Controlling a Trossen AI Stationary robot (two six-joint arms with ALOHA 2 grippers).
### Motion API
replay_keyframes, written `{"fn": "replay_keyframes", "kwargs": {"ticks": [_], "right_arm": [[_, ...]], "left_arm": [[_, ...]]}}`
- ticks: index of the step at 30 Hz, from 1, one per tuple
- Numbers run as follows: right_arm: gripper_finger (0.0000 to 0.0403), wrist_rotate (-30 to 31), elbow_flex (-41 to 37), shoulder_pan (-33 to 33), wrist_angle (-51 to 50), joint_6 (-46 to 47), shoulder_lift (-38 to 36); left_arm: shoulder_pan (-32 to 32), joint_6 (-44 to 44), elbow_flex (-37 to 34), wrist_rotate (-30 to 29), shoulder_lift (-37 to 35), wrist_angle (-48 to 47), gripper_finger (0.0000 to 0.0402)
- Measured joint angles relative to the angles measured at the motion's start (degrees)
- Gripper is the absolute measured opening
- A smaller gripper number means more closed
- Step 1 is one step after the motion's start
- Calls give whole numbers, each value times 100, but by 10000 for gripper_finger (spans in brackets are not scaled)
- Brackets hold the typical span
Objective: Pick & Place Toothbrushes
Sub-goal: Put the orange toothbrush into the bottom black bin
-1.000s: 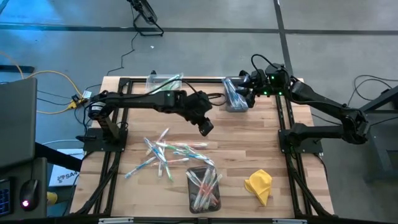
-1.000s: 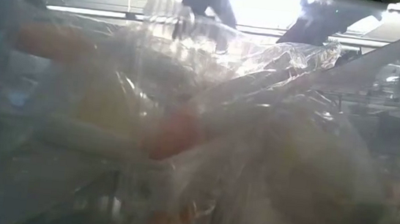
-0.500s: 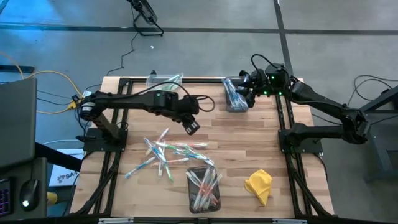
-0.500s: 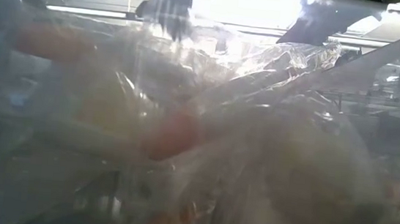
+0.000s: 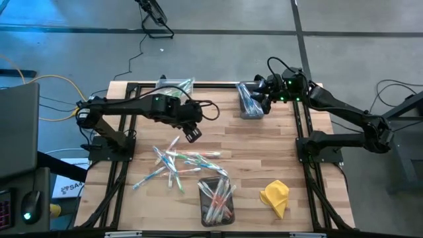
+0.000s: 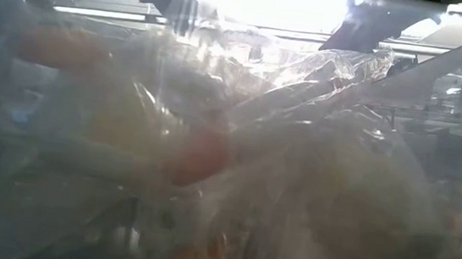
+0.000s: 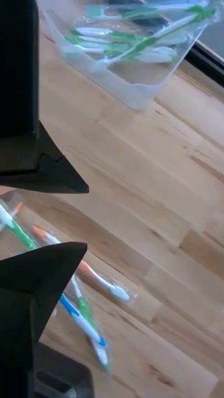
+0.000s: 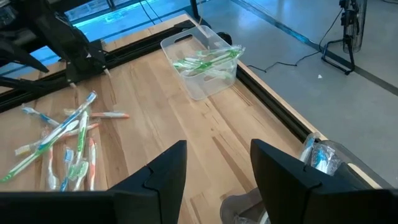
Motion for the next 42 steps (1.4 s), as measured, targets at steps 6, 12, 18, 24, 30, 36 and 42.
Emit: {"fn": "replay_keyframes", "kwargs": {"ticks": [6, 12, 18, 24, 30, 36, 42], "right_arm": [[171, 0, 0, 2, 0, -4, 0], [171, 0, 0, 2, 0, -9, 0], [171, 0, 0, 0, 0, -7, 0], [171, 1, 0, 2, 13, 94, 9], [171, 2, 0, 0, 16, 104, 9], [171, 0, 0, 2, 26, 118, 9], [171, 0, 0, 0, 28, 118, 9]], "left_arm": [[-94, -4, -531, 76, -7, 961, 132], [-162, -18, -1719, 814, -92, 2451, 132], [-151, -113, -2542, 1071, -274, 3039, 132], [-149, -290, -3134, 877, -822, 3091, 132], [-148, -776, -4025, 620, -1786, 3054, 132], [-144, -1639, -4930, 382, -2784, 3083, 132], [-146, -3191, -5543, 157, -3390, 3024, 132]]}}
